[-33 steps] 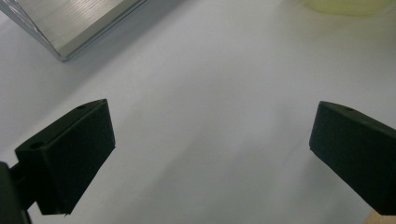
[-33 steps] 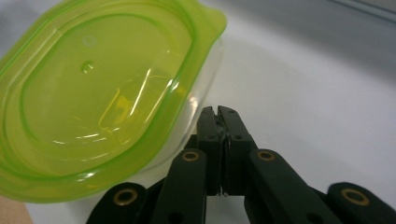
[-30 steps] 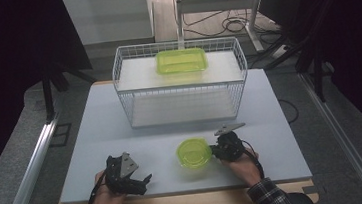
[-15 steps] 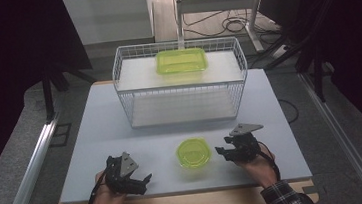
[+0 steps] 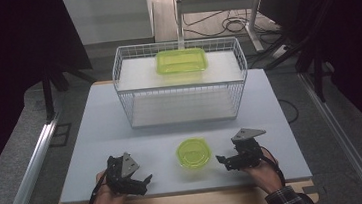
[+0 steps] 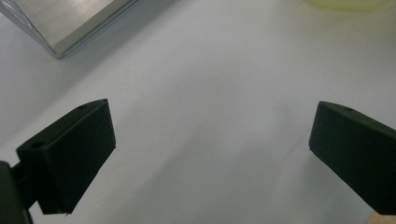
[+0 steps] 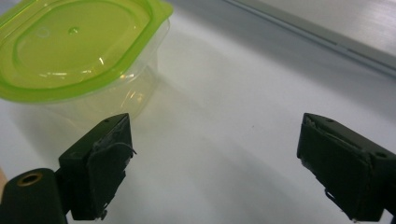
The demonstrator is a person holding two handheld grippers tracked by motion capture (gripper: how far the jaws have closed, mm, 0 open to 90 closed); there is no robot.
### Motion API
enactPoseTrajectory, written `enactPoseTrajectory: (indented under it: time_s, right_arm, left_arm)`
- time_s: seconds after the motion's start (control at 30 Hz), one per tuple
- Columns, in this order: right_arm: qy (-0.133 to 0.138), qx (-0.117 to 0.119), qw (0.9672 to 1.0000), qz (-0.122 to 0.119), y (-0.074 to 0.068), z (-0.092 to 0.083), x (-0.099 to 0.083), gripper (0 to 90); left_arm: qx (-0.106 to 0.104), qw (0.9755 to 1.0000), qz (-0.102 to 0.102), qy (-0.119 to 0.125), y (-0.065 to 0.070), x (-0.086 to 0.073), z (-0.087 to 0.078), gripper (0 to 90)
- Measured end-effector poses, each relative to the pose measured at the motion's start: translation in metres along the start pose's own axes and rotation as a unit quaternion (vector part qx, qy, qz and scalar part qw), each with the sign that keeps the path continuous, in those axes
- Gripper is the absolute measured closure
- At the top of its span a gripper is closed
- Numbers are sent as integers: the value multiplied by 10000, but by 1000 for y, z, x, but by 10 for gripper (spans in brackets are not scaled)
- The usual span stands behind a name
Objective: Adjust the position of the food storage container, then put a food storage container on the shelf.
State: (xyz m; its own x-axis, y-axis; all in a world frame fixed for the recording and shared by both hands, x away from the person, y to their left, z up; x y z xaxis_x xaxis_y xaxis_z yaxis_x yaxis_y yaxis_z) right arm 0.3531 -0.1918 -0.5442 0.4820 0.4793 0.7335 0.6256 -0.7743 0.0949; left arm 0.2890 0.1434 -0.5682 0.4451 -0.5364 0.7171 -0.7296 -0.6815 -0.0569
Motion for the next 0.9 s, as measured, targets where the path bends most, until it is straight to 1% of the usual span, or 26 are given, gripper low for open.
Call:
enactPoseTrajectory:
  time_s: [0.03,0.17,0.2,0.23,0.37,0.47,0.53,0.57,0.6,0.63,0.67,0.7,0.73,0.77,0.8,0.9]
  right_arm:
    - [-35,5,10000,20,0,0,-1,94]
    - [28,100,9997,222,0,1,0,60]
    - [28,100,9997,222,0,1,0,60]
    - [81,62,9995,303,0,-1,2,52]
    - [149,21,9994,312,1,-3,5,49]
    - [57,81,9993,366,0,-4,6,39]
    - [69,100,9992,387,0,-5,8,38]
    - [24,200,9985,503,-3,-7,11,37]
    - [24,200,9985,503,-3,-7,11,37]
    - [-20,244,9982,556,-3,-8,12,41]
    - [-103,280,9976,620,-4,-9,13,74]
    - [-165,327,9973,640,-5,-9,14,89]
    - [-207,418,9966,685,-7,-11,17,133]
    - [-207,418,9966,685,-7,-11,17,133]
    - [-142,502,9961,717,-8,-11,21,175]
    - [-35,586,9955,746,-9,-12,27,247]
  left_arm:
    - [3,10000,1,-1,0,0,0,2]
    - [11,10000,16,-3,0,0,0,1]
    - [11,10000,16,-3,0,0,0,1]
    - [6,10000,11,-4,0,0,0,1]
    - [3,10000,6,5,0,0,0,1]
    - [12,10000,12,-1,0,0,0,1]
    - [20,10000,21,-14,0,0,0,1]
    - [10,10000,46,-59,0,0,1,1]
    - [10,10000,46,-59,0,0,1,1]
    - [15,10000,56,-70,0,-1,1,1]
    - [14,10000,36,-58,1,-1,1,1]
    - [13,10000,31,-56,1,0,1,1]
    - [15,10000,41,-71,0,-1,1,1]
    - [15,10000,41,-71,0,-1,1,1]
    - [17,10000,36,-76,0,-1,1,1]
    - [21,10000,34,-77,0,-1,1,1]
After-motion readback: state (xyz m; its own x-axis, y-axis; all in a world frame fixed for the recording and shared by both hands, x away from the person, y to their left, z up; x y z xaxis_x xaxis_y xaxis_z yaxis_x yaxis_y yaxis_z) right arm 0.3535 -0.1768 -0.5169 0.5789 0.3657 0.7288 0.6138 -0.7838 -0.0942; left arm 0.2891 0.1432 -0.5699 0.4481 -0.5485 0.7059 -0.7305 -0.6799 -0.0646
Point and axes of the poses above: each handheld gripper's, and its own axes: z roughly forward along the jaws, x roughly out of its top, y roughly to its right, the point moved 6 cm from there along z, roughly forward along the jaws, and after that the axes turned 10 degrees about -x, right-handed, at the moved point
